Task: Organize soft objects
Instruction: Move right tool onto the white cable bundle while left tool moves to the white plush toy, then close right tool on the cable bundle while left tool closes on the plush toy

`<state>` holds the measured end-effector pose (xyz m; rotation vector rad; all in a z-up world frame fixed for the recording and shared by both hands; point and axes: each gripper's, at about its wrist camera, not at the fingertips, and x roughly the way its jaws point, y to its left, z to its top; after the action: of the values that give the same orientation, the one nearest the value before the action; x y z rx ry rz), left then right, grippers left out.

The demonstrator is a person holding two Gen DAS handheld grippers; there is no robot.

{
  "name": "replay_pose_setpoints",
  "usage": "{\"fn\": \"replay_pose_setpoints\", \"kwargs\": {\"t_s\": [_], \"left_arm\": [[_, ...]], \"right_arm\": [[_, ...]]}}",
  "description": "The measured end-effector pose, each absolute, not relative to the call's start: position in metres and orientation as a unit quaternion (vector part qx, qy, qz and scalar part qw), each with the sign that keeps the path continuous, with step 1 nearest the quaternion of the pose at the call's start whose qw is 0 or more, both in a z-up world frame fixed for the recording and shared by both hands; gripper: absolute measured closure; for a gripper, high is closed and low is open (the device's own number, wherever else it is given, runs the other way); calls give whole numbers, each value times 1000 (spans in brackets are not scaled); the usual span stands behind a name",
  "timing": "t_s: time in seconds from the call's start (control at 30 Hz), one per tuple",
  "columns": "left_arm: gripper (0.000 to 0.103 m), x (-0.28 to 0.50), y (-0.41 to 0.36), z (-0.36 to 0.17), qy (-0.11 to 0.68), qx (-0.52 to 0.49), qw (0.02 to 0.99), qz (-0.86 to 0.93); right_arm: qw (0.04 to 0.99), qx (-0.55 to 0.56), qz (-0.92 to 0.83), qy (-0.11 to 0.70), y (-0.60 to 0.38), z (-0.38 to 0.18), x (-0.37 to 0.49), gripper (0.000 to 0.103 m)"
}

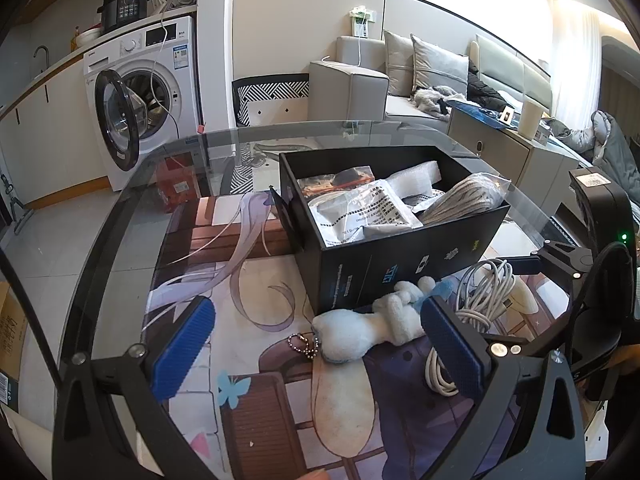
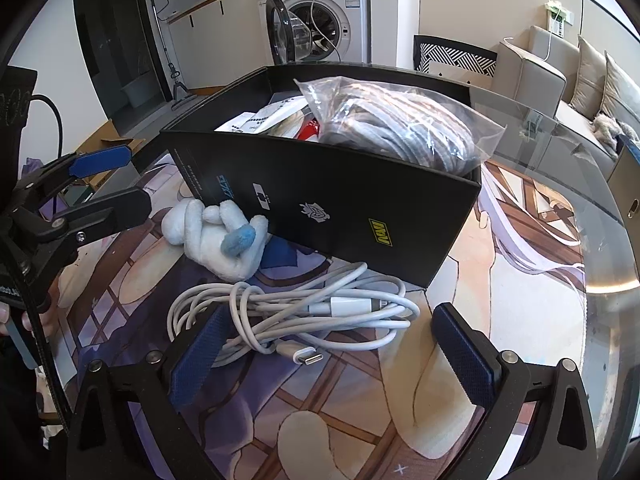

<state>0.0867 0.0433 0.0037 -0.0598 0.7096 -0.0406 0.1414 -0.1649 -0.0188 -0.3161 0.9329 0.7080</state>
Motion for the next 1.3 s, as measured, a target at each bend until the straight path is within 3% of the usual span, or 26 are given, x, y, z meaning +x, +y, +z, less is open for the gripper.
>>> {"fn": "replay_pose_setpoints", "kwargs": {"t_s": [0.07, 0.3, 1.3], "left_arm": [[0, 87, 43, 4, 347, -29, 937, -20], [0, 87, 44, 3, 346, -29, 937, -20], [0, 97, 24, -15, 396, -61, 915, -56]], "right_arm": [[822, -144, 341, 433, -168, -17, 139, 16], [820, -119, 355, 433, -179, -12, 142, 25], [843, -77, 360, 392, -246, 32, 135, 27]]}}
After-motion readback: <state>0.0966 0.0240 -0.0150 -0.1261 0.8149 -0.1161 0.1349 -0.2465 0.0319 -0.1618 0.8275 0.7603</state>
